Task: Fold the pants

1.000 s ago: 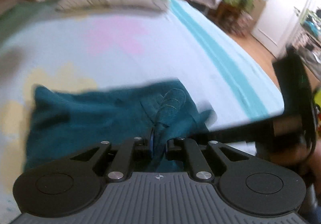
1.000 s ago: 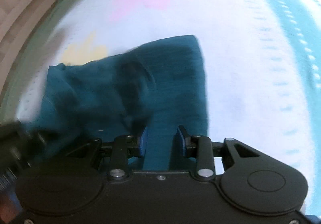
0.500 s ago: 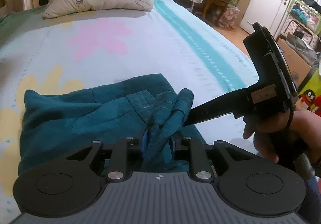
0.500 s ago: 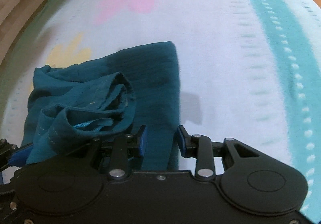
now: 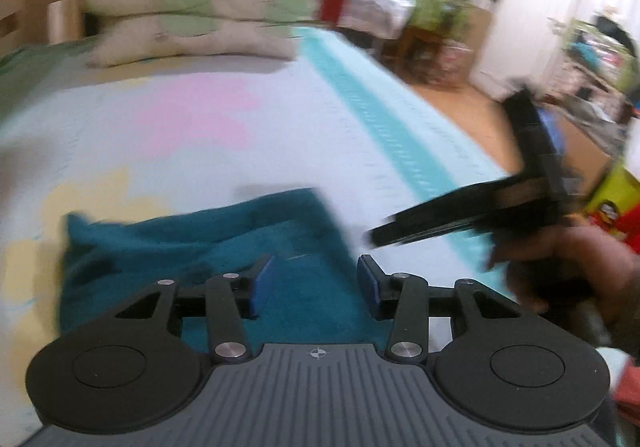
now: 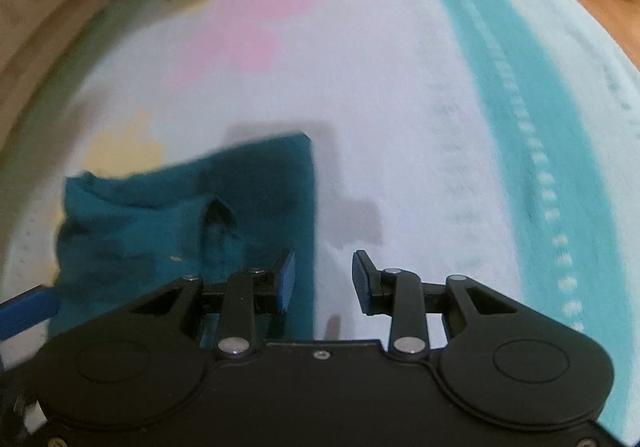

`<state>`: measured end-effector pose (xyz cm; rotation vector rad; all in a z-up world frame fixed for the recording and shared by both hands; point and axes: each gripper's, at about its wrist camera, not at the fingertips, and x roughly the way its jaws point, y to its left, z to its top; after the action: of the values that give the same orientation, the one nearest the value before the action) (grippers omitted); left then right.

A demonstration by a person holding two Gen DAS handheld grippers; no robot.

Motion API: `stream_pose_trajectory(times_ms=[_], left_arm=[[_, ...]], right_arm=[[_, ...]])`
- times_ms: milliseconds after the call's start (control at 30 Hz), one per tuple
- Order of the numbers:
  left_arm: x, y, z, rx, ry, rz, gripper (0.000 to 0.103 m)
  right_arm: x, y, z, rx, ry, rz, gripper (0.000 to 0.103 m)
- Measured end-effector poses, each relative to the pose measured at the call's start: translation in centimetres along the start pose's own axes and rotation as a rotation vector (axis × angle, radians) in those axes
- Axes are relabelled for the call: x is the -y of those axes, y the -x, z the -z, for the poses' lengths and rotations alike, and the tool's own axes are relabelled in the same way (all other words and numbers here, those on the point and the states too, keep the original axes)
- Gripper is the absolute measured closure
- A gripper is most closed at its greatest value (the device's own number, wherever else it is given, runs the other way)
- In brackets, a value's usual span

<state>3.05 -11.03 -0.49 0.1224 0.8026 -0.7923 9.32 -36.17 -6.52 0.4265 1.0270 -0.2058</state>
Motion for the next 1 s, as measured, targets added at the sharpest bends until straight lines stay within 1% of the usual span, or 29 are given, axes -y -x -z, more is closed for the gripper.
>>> stream_pose_trajectory(times_ms=[33,100,133,167,233,300,367,433,467,500,533,567,633,700,733,767,800,867,1000], left_arm=[[-1.3,-0.1,0.3,-0.013,0.030,-0.033,0.060],[-3.8,-0.3,0.9,-0.034,0.096,-0.097,0.060],[-4.9,-0.3,1.2,-0.042,0.122,-0.127,0.060],[-6.0,-0.5,1.5,-0.053,0.147,-0.163,0.060],[-8.0,-0.9,2.1,-0.085,0.187,-0.214,0.060],[-9.5,-1.7,2.9,-0.128,0.212,-0.245,0.060],[-10.4,-2.3,3.8,-0.183,0.231,-0.240,0.060],[-10.6,-3.0,5.1,-0.243,0.253,-0.185,0.060],[-10.5,-3.2,5.6,-0.263,0.256,-0.163,0.060],[-10.2,-3.3,6.2,-0.279,0.249,-0.151,0.060],[-9.9,-3.0,7.0,-0.278,0.233,-0.154,0.060],[-9.5,-2.8,7.3,-0.263,0.215,-0.161,0.059],[-9.4,-2.5,7.3,-0.251,0.221,-0.162,0.059],[-9.7,-2.3,7.0,-0.245,0.248,-0.152,0.059],[-9.8,-2.2,6.9,-0.244,0.259,-0.150,0.059],[-10.0,-2.1,6.6,-0.243,0.267,-0.149,0.059],[-10.2,-1.8,6.5,-0.237,0.268,-0.150,0.059],[-10.0,-1.2,5.9,-0.212,0.259,-0.160,0.059],[-9.5,0.2,4.5,-0.156,0.236,-0.163,0.059]], right_arm=[[-0.3,0.2,-0.1,0.020,0.006,-0.026,0.058],[-0.8,0.3,-0.1,0.044,0.011,-0.073,0.051],[-1.2,0.2,-0.1,0.050,0.012,-0.102,0.046],[-1.5,-0.1,-0.1,0.048,0.012,-0.125,0.044],[-2.4,-1.2,-0.2,0.021,0.012,-0.185,0.043],[-2.8,-1.7,-0.2,0.008,0.016,-0.198,0.043],[-3.3,-2.5,-0.1,-0.014,0.026,-0.206,0.041],[-4.0,-3.1,0.1,-0.035,0.039,-0.201,0.040],[-4.1,-3.7,0.3,-0.062,0.039,-0.195,0.040],[-4.1,-3.7,0.3,-0.062,0.039,-0.195,0.040],[-4.3,-4.4,0.8,-0.098,0.027,-0.192,0.040],[-4.3,-4.4,0.8,-0.098,0.027,-0.192,0.040],[-4.2,-4.4,1.1,-0.094,0.016,-0.168,0.041],[-4.3,-3.4,1.5,-0.055,0.030,-0.176,0.057],[-4.5,-3.0,1.7,-0.056,0.050,-0.190,0.082],[-4.9,-2.6,1.8,-0.067,0.070,-0.191,0.094],[-5.3,-2.2,1.9,-0.080,0.101,-0.192,0.095],[-5.9,-0.9,2.3,-0.068,0.141,-0.207,0.095],[-6.1,2.8,3.4,-0.029,0.128,-0.269,0.095]])
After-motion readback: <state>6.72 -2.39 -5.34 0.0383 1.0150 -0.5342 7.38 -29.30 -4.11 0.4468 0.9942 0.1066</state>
